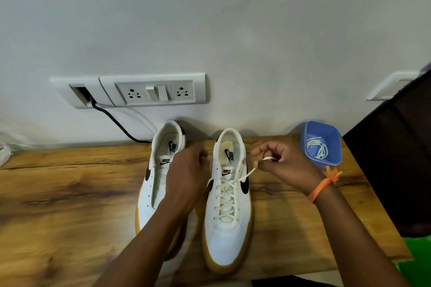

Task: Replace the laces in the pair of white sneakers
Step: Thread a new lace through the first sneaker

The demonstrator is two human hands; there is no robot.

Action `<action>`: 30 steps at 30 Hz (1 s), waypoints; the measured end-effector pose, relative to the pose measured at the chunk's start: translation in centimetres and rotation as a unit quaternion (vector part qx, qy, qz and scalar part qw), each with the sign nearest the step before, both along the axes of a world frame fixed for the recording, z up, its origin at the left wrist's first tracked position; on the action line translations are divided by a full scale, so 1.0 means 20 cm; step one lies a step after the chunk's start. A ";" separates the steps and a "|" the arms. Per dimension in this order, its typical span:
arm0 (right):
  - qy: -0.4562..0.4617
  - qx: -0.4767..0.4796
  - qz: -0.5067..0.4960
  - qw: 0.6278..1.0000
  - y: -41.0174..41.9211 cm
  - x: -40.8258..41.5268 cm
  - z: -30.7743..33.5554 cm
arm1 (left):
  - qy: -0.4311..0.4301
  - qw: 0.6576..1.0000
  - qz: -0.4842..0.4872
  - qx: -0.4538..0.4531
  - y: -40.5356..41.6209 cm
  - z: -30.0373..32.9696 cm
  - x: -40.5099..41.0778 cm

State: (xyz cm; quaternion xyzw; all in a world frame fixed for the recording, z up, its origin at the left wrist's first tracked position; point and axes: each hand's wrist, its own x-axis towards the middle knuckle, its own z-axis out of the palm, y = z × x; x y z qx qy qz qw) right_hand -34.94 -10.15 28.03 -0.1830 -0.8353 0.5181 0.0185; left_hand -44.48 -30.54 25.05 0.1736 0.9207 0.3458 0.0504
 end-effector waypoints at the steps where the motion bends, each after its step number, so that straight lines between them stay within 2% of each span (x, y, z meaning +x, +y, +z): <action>1: 0.025 -0.058 -0.018 0.998 0.00 0.00 0.03 | 0.004 0.999 -0.006 0.047 0.02 0.02 0.01; 3: 0.068 -0.166 -0.050 0.983 0.00 -0.01 0.08 | 0.000 0.992 -0.039 0.117 0.06 0.05 0.06; 5: 0.092 -0.280 -0.062 0.954 -0.01 -0.01 0.11 | -0.061 0.980 -0.096 0.166 0.10 0.07 0.13; 7: 0.101 -0.375 -0.064 0.919 -0.02 -0.01 0.13 | -0.140 0.960 -0.157 0.184 0.13 0.08 0.19; 9: 0.104 -0.437 -0.076 0.890 -0.02 -0.02 0.13 | -0.167 0.949 -0.194 0.183 0.15 0.05 0.23; 15: 0.100 -0.528 -0.133 0.833 0.01 -0.03 0.08 | -0.141 0.961 -0.180 0.153 0.14 0.03 0.22; 17: 0.096 -0.537 -0.133 0.828 0.01 -0.03 0.07 | -0.075 0.976 -0.165 0.119 0.13 0.04 0.21; 19: 0.086 -0.501 -0.160 0.846 0.01 -0.04 0.05 | 0.023 0.987 -0.149 0.059 0.10 0.05 0.16; 21: 0.066 -0.435 -0.206 0.874 0.01 -0.05 0.03 | 0.039 0.989 -0.124 0.066 0.07 0.08 0.12; 23: 0.022 -0.310 -0.246 0.918 0.02 -0.04 -0.01 | -0.057 0.981 -0.105 0.150 0.07 0.13 0.08; 24: -0.012 -0.205 -0.246 0.947 0.02 -0.03 -0.03 | -0.132 0.965 -0.098 0.204 0.07 0.15 0.08; 25: -0.049 -0.084 -0.219 0.971 0.02 -0.03 -0.04 | -0.204 0.941 -0.089 0.255 0.07 0.18 0.07; 27: -0.123 0.105 -0.102 0.982 0.02 -0.02 -0.04 | -0.309 0.889 -0.080 0.328 0.07 0.21 0.07; 28: -0.161 0.141 -0.045 0.976 0.01 -0.01 -0.04 | -0.340 0.868 -0.085 0.351 0.07 0.22 0.07; 30: -0.226 0.117 0.021 0.967 -0.01 -0.01 -0.01 | -0.374 0.844 -0.106 0.370 0.06 0.24 0.07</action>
